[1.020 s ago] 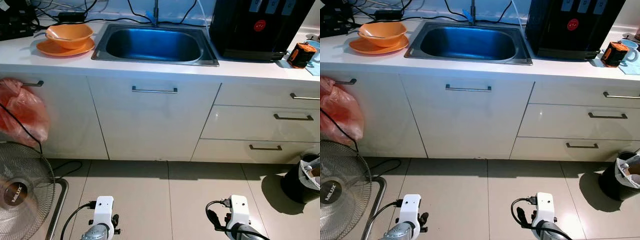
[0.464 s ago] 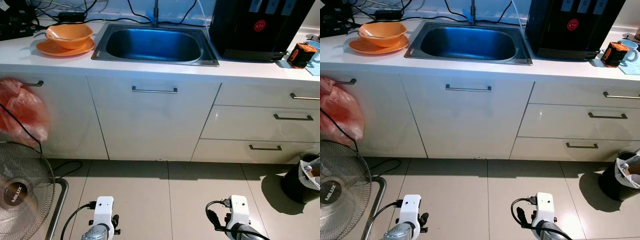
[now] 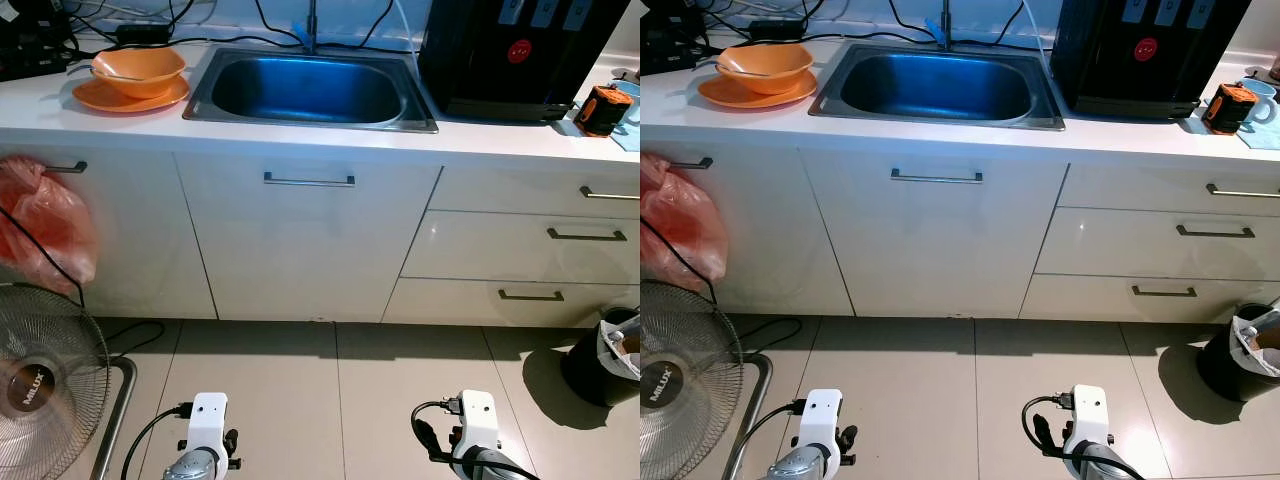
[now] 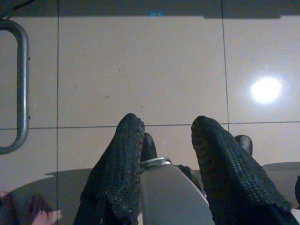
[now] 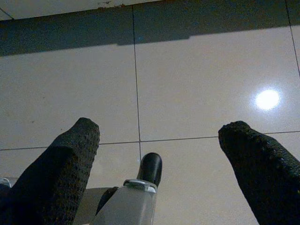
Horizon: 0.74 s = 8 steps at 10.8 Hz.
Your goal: Kitchen organization
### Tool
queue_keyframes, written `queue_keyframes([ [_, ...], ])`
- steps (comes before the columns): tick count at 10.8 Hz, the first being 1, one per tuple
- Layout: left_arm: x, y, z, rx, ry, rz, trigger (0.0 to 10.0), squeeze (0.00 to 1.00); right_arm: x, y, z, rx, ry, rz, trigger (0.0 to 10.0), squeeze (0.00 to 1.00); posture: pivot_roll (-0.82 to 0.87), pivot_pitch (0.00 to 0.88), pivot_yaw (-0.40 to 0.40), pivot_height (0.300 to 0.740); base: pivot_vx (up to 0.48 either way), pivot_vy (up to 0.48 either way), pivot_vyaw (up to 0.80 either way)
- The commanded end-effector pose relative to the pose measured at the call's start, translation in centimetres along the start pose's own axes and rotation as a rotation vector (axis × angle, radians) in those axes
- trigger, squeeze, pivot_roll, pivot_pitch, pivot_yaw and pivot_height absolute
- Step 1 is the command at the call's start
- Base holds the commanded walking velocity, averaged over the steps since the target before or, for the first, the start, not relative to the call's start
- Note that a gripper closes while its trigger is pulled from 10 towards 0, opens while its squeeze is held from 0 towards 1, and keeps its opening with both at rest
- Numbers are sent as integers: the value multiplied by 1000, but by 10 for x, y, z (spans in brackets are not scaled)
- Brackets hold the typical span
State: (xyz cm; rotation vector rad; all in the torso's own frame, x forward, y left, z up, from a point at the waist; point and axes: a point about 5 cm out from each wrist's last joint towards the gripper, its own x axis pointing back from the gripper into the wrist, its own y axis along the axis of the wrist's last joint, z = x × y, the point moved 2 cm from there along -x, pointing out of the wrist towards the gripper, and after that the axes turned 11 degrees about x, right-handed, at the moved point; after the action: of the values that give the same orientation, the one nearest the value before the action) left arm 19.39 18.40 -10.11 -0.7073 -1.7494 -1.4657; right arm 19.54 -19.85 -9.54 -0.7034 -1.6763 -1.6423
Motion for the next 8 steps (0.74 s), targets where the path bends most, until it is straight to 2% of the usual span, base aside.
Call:
queue_keyframes([
  [1,0,-4,-1,-7,-2,13,10000,0,1,-2,-3,3,-4,14,10000,0,40,0,-51,740,0,0,0],
  [8,0,-4,-1,-7,-2,13,10000,0,1,-2,-3,3,-4,14,10000,0,40,0,-51,740,0,0,0],
])
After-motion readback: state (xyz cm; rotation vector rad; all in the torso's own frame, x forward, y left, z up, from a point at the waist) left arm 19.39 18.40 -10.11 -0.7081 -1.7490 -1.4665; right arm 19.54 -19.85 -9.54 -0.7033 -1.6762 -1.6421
